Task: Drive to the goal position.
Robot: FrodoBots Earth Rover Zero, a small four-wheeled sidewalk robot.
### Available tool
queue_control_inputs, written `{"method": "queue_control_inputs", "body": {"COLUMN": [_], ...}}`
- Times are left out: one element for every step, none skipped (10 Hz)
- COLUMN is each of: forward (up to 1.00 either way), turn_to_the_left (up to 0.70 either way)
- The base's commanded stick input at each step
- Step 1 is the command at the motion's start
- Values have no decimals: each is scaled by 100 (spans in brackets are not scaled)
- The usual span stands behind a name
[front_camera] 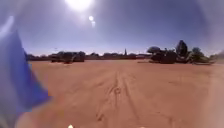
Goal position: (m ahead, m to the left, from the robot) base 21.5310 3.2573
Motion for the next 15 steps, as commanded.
{"method": "queue_control_inputs", "body": {"forward": [70, 70, 70, 70, 70, 70, 70, 70, 70, 70, 70, 70, 70, 70, 70], "turn_to_the_left": [0, 0, 0, 0, 0, 0, 0, 0, 0, 0, 0, 0, 0, 0, 0]}}
